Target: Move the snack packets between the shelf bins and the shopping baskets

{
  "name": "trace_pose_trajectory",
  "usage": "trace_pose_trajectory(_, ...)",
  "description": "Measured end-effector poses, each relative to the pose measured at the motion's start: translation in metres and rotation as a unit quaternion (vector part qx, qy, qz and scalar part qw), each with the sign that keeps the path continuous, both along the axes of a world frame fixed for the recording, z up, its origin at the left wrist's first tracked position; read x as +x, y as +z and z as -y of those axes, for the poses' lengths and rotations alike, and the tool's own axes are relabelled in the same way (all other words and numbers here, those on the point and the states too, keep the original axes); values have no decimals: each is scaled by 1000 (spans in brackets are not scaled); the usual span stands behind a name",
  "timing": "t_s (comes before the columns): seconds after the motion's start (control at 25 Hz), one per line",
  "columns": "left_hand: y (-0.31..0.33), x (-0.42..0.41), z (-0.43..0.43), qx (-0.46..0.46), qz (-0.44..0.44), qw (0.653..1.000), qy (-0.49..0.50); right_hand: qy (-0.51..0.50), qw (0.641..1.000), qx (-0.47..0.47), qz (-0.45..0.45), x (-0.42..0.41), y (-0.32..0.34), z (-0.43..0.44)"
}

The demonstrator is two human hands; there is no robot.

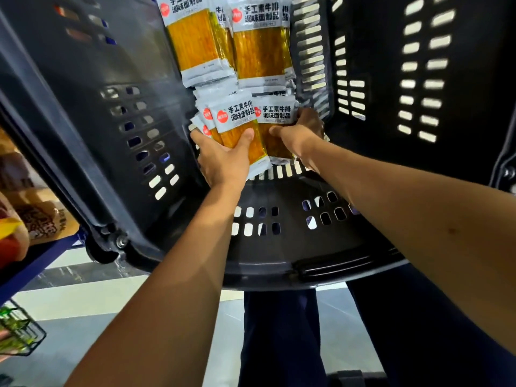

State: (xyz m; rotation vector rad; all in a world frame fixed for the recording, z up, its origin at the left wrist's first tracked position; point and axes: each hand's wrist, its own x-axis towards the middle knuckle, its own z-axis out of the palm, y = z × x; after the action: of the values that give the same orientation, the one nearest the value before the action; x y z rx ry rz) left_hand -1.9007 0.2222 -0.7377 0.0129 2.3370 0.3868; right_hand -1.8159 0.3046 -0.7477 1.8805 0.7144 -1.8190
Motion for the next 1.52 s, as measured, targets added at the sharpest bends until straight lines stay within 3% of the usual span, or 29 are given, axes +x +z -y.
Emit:
trace_pose_trajectory(0.32, 7, -19, 2, 17, -16, 1000, 0, 24, 1000, -9, -9, -7, -6, -3)
trace_pose_trajectory(0.56, 48, -28, 9, 53, 27, 998, -6, -44, 997, 10, -59, 25, 38, -9)
trace_pose_trajectory(0.68, 105, -25, 1, 84, 54, 995, -3, -70, 991, 69, -96, 47, 100, -26)
trace_pose_trajectory(0.88, 252, -6, -22, 145, 127, 979, 71, -134, 970, 126, -159, 76, 247, -53)
trace_pose_trajectory(1.16, 429, 16, 0, 247, 168, 952, 70, -166, 932, 217, -237, 125, 450, -35)
trace_pose_trajectory(1.28, 473, 20, 28, 278, 191, 940, 45, -225, 912, 243, -242, 144, 495, 2)
trace_pose_trajectory(1.52, 523, 34, 64, 296, 267, 916, -56, -432, 826, 281, -228, 176, 545, 115)
